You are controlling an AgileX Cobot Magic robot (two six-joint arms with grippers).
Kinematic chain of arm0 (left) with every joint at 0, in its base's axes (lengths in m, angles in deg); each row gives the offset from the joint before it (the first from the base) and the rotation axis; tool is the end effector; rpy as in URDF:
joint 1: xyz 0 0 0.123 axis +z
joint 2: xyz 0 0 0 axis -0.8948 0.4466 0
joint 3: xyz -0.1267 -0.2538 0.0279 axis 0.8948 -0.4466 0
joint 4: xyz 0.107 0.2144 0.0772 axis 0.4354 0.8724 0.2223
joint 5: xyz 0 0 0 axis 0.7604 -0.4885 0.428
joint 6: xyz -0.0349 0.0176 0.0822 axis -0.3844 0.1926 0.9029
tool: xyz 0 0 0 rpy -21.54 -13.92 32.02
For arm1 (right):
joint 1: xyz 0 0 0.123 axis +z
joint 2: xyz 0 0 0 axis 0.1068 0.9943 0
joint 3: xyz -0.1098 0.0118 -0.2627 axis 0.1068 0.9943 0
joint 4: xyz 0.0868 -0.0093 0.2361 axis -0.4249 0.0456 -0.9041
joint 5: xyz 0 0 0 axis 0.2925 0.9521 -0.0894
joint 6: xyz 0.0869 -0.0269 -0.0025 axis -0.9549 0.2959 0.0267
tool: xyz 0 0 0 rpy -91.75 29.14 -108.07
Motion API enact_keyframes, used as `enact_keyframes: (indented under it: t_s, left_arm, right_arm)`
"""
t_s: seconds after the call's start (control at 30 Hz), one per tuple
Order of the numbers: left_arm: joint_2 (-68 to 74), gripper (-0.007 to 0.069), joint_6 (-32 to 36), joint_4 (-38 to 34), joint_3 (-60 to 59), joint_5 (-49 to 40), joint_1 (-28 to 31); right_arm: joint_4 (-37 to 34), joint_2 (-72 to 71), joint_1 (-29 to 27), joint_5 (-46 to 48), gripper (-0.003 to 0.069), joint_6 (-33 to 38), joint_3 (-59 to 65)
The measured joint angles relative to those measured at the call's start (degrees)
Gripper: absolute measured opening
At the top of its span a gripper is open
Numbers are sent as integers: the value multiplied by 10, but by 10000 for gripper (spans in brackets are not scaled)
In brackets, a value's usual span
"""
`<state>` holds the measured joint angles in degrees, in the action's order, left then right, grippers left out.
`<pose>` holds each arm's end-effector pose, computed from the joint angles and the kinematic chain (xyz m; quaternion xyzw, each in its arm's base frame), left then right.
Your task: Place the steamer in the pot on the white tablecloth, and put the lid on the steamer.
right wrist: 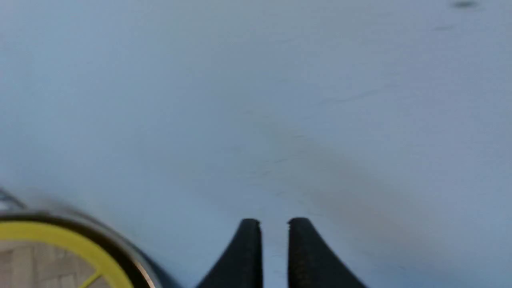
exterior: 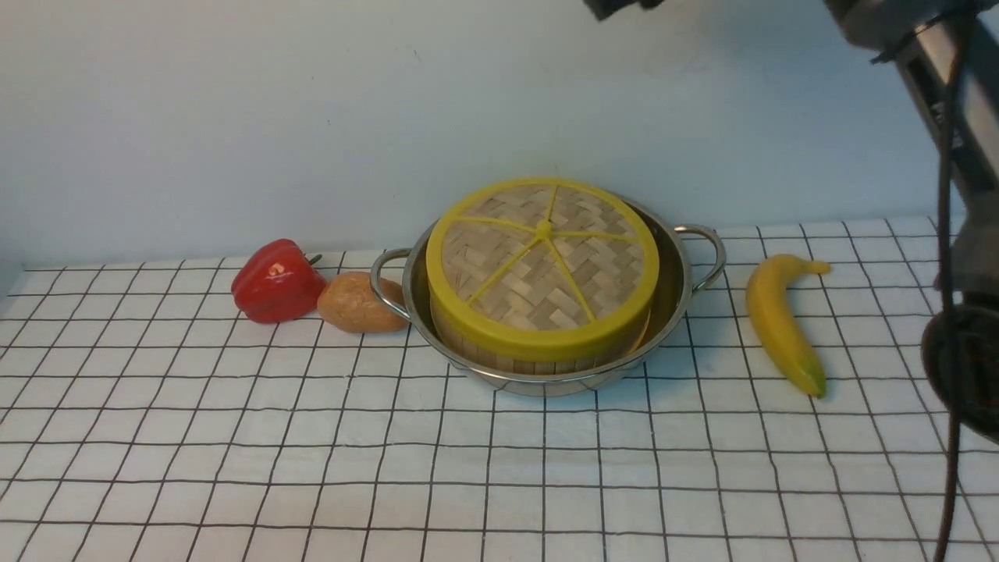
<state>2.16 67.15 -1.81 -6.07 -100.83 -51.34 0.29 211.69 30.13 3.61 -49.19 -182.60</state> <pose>0.0543 -0.0050 0.1797 0.0575 0.7923 0.0597 0.6044 0.4611 0.1853 0.4021 -0.2174 0.8536 -0.0354 0.4720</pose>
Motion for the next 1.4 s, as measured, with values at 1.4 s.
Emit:
enact_keyframes:
  t_s: [1.4]
  left_arm:
    - [0,243,0,0,0,0,0]
  right_arm:
    - [0,-869,-143,-376,56,-265,1197]
